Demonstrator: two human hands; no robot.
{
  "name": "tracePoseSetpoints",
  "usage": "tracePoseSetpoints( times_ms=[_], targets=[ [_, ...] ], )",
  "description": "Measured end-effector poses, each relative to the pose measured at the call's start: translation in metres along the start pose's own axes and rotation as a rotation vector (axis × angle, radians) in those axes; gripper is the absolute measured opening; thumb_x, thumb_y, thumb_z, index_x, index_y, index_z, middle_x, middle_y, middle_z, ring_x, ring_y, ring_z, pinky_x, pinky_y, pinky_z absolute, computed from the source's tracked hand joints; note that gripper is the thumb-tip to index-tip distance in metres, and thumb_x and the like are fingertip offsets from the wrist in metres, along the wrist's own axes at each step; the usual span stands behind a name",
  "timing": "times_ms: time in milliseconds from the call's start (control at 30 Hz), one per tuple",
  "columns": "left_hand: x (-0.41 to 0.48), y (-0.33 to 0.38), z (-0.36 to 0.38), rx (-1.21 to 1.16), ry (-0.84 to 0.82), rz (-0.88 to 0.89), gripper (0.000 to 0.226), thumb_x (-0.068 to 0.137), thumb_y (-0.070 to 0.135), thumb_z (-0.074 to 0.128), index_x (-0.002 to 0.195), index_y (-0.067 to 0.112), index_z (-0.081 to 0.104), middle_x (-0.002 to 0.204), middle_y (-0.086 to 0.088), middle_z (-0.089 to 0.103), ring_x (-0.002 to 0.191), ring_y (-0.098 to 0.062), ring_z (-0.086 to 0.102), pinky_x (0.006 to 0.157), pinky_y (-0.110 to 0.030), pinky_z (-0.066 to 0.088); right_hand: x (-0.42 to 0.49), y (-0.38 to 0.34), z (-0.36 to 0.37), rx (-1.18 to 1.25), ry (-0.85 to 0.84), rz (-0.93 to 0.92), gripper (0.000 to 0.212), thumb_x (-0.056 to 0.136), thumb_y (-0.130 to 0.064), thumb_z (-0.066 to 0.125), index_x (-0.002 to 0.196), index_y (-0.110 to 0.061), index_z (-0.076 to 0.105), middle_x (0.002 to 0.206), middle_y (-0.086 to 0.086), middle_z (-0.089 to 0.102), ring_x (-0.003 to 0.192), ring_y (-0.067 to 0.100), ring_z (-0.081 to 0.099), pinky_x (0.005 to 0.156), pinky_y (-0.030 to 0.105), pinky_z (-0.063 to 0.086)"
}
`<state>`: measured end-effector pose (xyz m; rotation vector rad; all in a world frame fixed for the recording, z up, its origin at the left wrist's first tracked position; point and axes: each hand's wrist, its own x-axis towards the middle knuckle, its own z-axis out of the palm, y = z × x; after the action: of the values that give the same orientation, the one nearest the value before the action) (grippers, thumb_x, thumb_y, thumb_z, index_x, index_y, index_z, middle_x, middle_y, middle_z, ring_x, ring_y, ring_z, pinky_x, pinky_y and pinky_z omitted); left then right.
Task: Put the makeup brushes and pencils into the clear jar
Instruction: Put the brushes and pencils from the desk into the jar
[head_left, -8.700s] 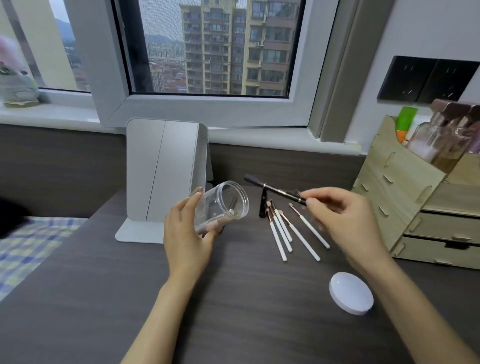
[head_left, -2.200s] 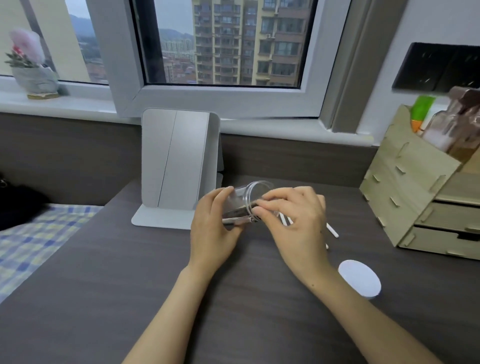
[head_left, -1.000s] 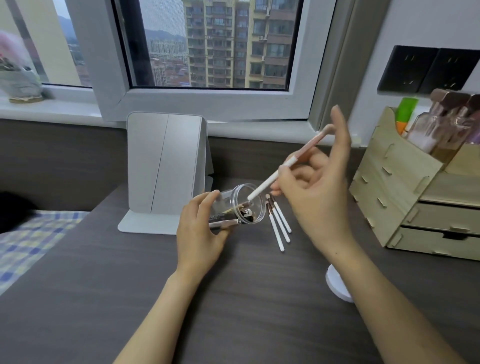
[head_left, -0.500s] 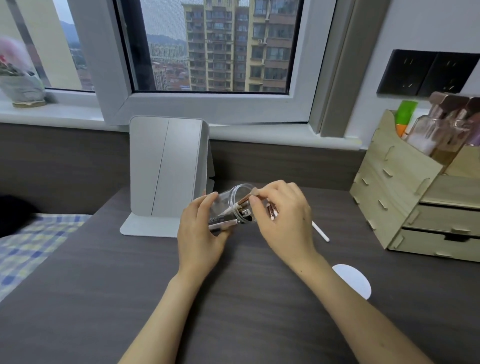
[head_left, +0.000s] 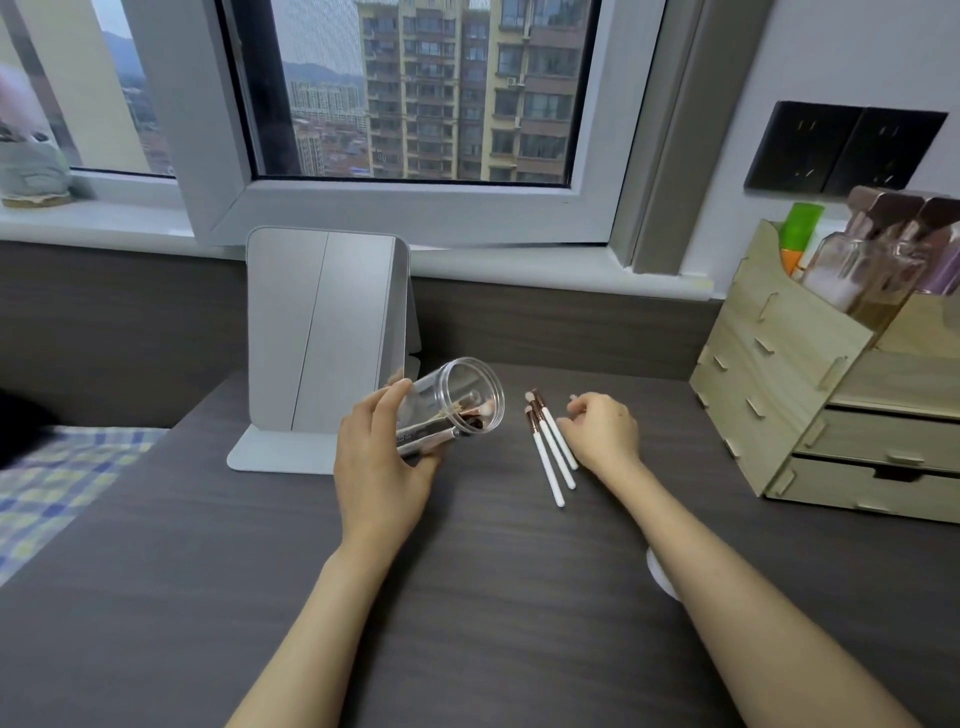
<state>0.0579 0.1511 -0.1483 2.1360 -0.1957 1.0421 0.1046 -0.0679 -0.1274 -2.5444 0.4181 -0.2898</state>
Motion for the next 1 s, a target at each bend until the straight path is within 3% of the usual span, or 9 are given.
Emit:
tracePoseSetpoints(
  times_ms=[100, 267, 367, 467, 533, 600, 700, 833, 1000],
  targets=[
    [0.0, 0.001, -0.001, -0.003, 0.0, -0.006, 0.073, 0.059, 0.015, 0.086, 0.123, 0.017, 0.05, 0.118, -0.007, 0.058, 0.104, -0.024, 0.05, 0.082, -0.023, 0.033, 0.014, -0.005, 0.007, -0.031, -0.044, 0.027, 0.032, 0.084, -0.019, 0.061, 0.115, -0.011, 0.063, 0.123, 0.01, 0.064, 0.118, 0.031, 0.056, 0.092, 0.033, 0.044],
    [0.001, 0.001, 0.0, -0.003, -0.007, -0.004, 0.073, 0.058, 0.014, 0.086, 0.122, 0.018, 0.051, 0.12, -0.006, 0.057, 0.104, -0.025, 0.051, 0.08, -0.025, 0.034, 0.026, -0.016, 0.01, -0.213, -0.083, 0.006, 0.015, 0.091, -0.019, 0.054, 0.101, -0.01, 0.061, 0.122, 0.017, 0.062, 0.114, 0.036, 0.058, 0.085, 0.034, 0.047],
    [0.001, 0.001, 0.0, -0.008, -0.012, 0.008, 0.072, 0.059, 0.015, 0.086, 0.122, 0.018, 0.051, 0.121, -0.006, 0.057, 0.104, -0.023, 0.051, 0.081, -0.022, 0.033, 0.028, -0.018, 0.005, -0.242, -0.08, 0.002, 0.025, 0.091, -0.008, 0.049, 0.114, -0.002, 0.058, 0.124, 0.02, 0.06, 0.116, 0.038, 0.055, 0.088, 0.036, 0.047],
    [0.001, 0.002, -0.001, -0.013, -0.006, 0.008, 0.073, 0.058, 0.014, 0.086, 0.122, 0.019, 0.05, 0.12, -0.006, 0.057, 0.103, -0.024, 0.051, 0.08, -0.023, 0.034, 0.025, -0.022, -0.006, 0.139, 0.041, -0.016, 0.05, 0.086, -0.007, 0.052, 0.135, -0.006, 0.041, 0.107, 0.016, 0.064, 0.106, 0.035, 0.061, 0.086, 0.036, 0.046],
    [0.001, 0.002, -0.001, -0.015, 0.0, 0.001, 0.073, 0.058, 0.013, 0.086, 0.122, 0.019, 0.051, 0.12, -0.006, 0.057, 0.103, -0.024, 0.051, 0.08, -0.024, 0.034, 0.008, -0.032, -0.023, 0.609, 0.093, -0.06, 0.065, 0.084, 0.0, 0.05, 0.143, -0.013, 0.029, 0.079, 0.009, 0.056, 0.068, 0.019, 0.064, 0.061, 0.028, 0.05],
    [0.001, 0.002, 0.0, -0.017, 0.001, -0.001, 0.073, 0.058, 0.013, 0.086, 0.122, 0.02, 0.05, 0.121, -0.006, 0.057, 0.103, -0.022, 0.05, 0.081, -0.024, 0.034, -0.017, -0.043, -0.046, 1.004, 0.111, -0.154, 0.068, 0.083, 0.01, 0.045, 0.142, -0.02, 0.025, 0.072, 0.007, 0.049, 0.042, 0.008, 0.052, 0.039, 0.022, 0.044],
    [0.001, 0.002, 0.0, -0.019, -0.004, 0.008, 0.074, 0.058, 0.013, 0.085, 0.122, 0.021, 0.049, 0.12, -0.007, 0.057, 0.104, -0.019, 0.048, 0.082, -0.025, 0.034, -0.06, -0.058, -0.078, 1.309, 0.084, -0.375, 0.068, 0.083, 0.02, 0.042, 0.129, -0.029, 0.032, 0.072, 0.007, 0.052, 0.044, 0.013, 0.053, 0.039, 0.023, 0.046],
    [0.001, 0.004, 0.0, -0.017, -0.021, 0.027, 0.074, 0.058, 0.013, 0.085, 0.122, 0.021, 0.048, 0.119, -0.009, 0.057, 0.107, -0.018, 0.046, 0.085, -0.023, 0.033, -0.091, -0.074, -0.076, 1.158, 0.079, -0.554, 0.048, 0.079, 0.015, 0.054, 0.101, -0.026, 0.045, 0.076, 0.005, 0.06, 0.059, 0.016, 0.058, 0.053, 0.026, 0.047],
    [0.0, 0.004, -0.003, -0.02, -0.024, 0.042, 0.075, 0.058, 0.01, 0.083, 0.123, 0.021, 0.046, 0.118, -0.011, 0.057, 0.104, -0.021, 0.048, 0.083, -0.025, 0.035, -0.098, -0.072, -0.044, 0.615, 0.131, -0.553, 0.006, 0.082, -0.016, 0.063, 0.077, -0.019, 0.064, 0.07, -0.004, 0.067, 0.062, 0.014, 0.06, 0.059, 0.03, 0.047]
  ],
)
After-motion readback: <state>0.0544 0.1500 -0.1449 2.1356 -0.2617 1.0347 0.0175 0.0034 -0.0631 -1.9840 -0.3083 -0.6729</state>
